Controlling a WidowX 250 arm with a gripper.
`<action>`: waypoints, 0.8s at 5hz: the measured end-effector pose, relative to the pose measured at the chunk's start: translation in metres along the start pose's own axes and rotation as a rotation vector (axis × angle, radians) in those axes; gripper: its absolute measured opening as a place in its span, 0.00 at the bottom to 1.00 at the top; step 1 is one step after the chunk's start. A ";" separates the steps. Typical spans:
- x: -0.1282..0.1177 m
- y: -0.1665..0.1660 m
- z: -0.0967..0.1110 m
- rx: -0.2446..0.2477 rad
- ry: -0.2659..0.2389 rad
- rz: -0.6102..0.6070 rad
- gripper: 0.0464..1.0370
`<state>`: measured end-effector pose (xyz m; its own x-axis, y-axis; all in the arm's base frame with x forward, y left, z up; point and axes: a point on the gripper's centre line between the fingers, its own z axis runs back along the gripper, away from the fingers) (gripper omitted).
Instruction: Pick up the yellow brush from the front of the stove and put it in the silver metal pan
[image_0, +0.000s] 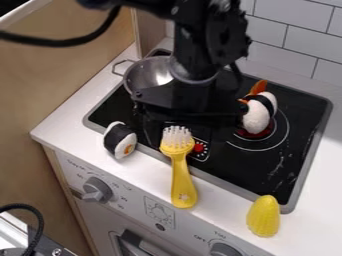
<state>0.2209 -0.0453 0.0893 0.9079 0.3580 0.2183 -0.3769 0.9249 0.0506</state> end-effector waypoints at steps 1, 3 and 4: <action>-0.004 0.009 -0.010 -0.002 -0.049 -0.015 0.96; -0.010 0.010 -0.032 -0.032 -0.097 0.014 0.96; -0.009 0.006 -0.039 -0.048 -0.101 0.024 0.96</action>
<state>0.2176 -0.0381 0.0497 0.8746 0.3676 0.3162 -0.3868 0.9222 -0.0023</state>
